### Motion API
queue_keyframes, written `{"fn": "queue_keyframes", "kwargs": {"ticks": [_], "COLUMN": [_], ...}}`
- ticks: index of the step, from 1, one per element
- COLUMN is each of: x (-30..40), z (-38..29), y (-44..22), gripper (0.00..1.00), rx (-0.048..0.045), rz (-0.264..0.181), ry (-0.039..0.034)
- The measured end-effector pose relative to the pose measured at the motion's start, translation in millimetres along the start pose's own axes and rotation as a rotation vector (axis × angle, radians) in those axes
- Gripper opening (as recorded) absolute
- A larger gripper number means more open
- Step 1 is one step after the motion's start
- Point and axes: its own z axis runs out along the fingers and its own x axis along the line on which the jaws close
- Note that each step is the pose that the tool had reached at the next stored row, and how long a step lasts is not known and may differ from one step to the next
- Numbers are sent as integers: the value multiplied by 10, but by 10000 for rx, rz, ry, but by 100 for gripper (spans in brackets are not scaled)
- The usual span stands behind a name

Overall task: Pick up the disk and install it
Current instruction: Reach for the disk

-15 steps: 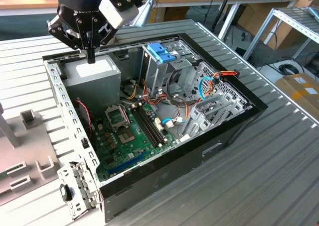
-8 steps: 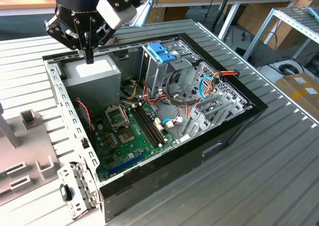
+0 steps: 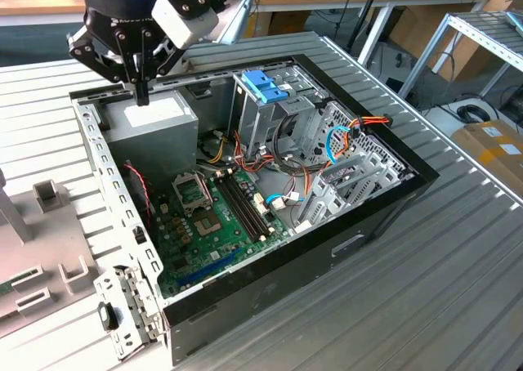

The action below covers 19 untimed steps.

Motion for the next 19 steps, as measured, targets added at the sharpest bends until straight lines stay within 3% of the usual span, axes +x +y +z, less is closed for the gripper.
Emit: {"fn": "queue_keyframes", "kwargs": {"ticks": [19], "x": [95], "z": [-3], "y": [-7], "gripper": [10], "rx": [1], "rz": [0], "ry": [0]}}
